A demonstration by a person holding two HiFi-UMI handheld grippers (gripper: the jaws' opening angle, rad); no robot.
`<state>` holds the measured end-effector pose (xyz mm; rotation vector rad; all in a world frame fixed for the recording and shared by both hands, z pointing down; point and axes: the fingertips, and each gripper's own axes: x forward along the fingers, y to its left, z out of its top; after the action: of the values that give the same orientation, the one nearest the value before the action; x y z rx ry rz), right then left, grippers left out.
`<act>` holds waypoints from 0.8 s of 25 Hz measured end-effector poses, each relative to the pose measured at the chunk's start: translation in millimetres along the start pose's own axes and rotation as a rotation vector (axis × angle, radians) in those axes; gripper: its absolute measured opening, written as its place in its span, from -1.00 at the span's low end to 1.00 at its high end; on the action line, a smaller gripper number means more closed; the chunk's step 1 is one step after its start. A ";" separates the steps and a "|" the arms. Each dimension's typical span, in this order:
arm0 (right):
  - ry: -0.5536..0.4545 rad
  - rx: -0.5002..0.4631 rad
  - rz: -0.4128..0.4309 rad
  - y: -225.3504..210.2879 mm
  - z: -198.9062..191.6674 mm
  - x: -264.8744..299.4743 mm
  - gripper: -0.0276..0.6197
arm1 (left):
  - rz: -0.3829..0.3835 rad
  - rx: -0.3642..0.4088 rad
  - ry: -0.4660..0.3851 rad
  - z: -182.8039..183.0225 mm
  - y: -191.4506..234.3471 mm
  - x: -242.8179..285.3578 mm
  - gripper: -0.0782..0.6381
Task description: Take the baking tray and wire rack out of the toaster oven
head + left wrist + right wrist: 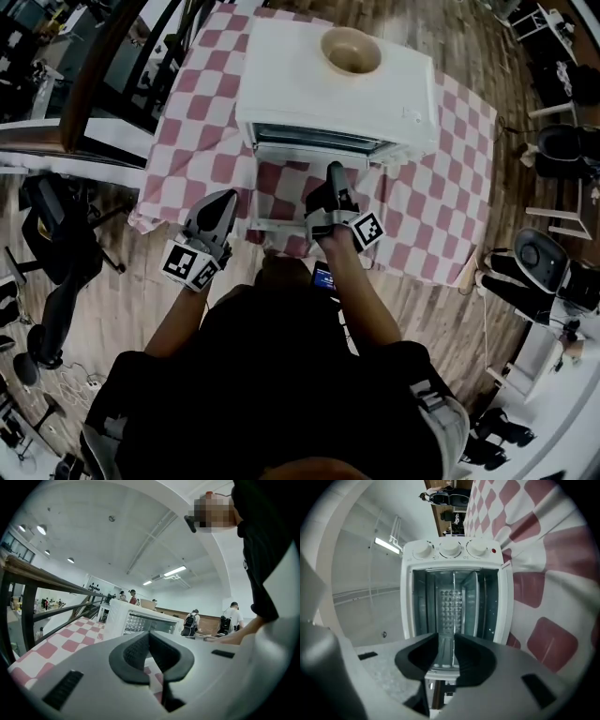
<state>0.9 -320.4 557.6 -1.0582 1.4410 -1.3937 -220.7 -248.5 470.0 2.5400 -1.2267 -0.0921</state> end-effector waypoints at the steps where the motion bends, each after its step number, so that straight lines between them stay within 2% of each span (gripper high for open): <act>1: 0.005 0.001 -0.015 -7.9 0.6 8.8 -0.63 | 0.009 -0.006 0.009 -2.4 5.4 3.3 -0.81; 7: 0.019 0.010 -0.097 -47.9 6.3 43.9 -0.62 | 0.053 -0.039 0.051 -18.0 32.1 18.3 -0.81; 20: 0.027 -0.002 -0.145 -71.7 19.6 86.2 -0.62 | 0.066 -0.085 0.067 -22.3 42.4 41.0 -0.81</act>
<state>-3.7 -410.2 627.4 -1.1687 1.4079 -1.5142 -222.5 -299.1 507.5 2.4078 -1.2522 -0.0429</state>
